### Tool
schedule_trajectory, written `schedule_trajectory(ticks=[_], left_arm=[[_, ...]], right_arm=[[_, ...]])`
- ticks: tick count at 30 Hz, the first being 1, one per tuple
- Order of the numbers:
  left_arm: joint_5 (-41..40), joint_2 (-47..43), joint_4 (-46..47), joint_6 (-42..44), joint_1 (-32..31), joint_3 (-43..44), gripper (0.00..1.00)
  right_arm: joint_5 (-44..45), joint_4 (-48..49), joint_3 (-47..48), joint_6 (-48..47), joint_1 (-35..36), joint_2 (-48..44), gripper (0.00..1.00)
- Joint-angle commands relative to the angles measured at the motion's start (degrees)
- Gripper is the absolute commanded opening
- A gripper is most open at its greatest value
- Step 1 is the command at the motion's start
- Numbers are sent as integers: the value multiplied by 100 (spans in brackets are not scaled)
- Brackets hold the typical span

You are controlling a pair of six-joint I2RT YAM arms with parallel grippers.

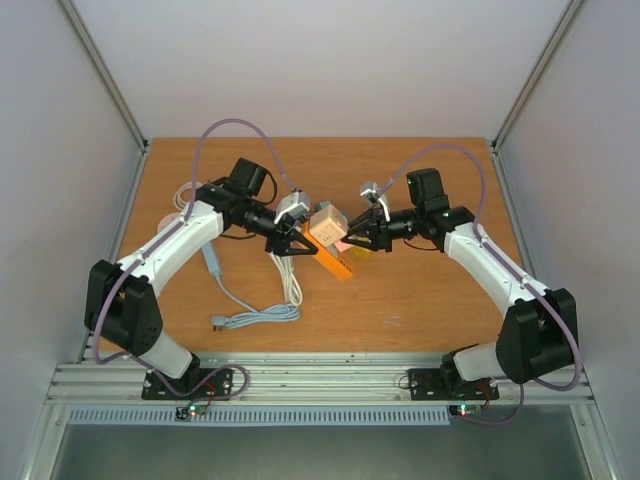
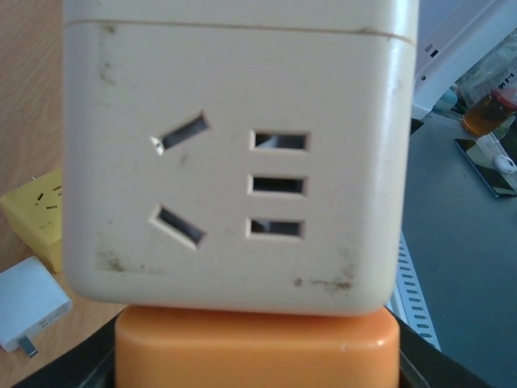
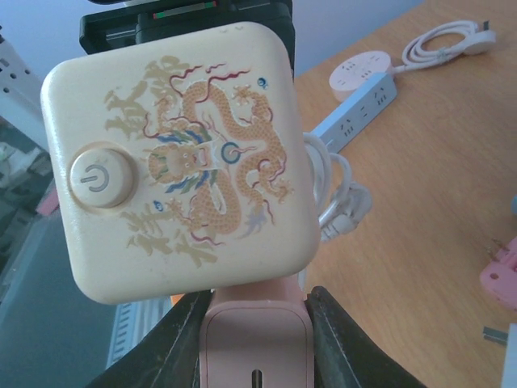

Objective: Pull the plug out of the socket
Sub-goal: Remove the plug from the socket.

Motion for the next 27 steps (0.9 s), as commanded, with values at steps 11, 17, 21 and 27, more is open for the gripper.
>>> schedule_trajectory(ticks=[11,17,21,27], left_arm=[[-665,-50,-1312,462,137,-61,0],[-551,-243,-1247,591,146,-174,0],[-443,-271,-1255,628,203,-218,0],[-145,-307,-1464,901,545,-221,0]], right_arm=[[394,107,195,36,-470,-385,1],[874,143,390,423,-487,-129,1],[1720,-83,844,868,-559,372,1],[2480,-755,1940,1198,-752,1629,1]])
